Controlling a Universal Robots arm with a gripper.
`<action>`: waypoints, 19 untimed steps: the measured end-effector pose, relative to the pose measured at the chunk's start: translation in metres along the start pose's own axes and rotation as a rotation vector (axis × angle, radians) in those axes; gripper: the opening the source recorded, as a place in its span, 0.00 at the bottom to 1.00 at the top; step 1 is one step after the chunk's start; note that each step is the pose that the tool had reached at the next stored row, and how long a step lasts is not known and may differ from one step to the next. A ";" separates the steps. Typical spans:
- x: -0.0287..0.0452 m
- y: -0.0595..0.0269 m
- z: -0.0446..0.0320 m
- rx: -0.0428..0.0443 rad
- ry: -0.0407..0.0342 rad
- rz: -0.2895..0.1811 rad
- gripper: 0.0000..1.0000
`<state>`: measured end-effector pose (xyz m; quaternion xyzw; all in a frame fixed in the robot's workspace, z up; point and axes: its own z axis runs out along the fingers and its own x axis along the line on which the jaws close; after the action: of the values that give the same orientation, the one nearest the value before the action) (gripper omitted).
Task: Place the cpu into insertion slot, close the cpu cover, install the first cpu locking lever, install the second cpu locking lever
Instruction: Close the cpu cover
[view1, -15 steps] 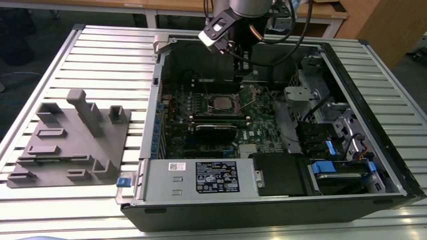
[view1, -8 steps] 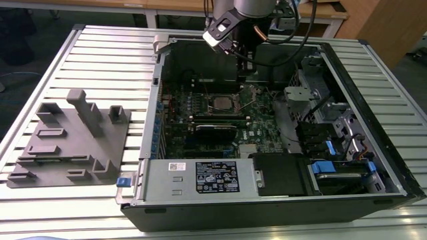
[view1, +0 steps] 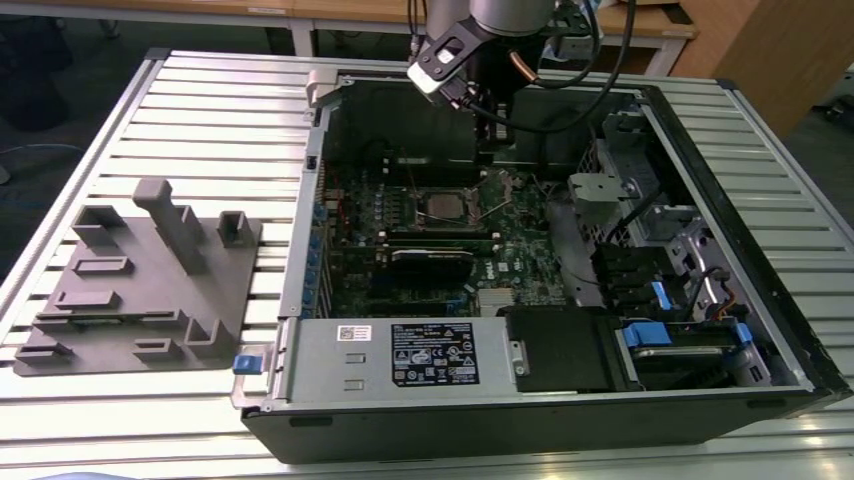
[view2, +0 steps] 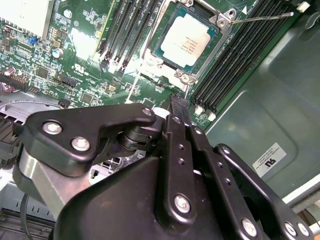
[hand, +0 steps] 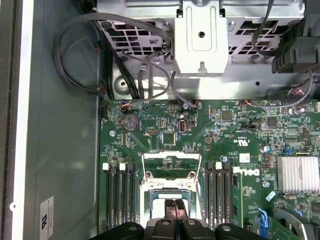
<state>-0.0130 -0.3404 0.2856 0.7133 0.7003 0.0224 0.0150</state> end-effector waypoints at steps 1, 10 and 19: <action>0.0000 0.0000 0.0000 0.0000 0.0000 0.000 0.11; 0.0001 0.0043 0.0007 0.0000 0.0001 0.000 0.11; 0.0005 0.0201 0.0026 0.0000 0.0000 0.000 0.11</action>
<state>0.0072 -0.3402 0.2840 0.7133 0.7003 0.0224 0.0150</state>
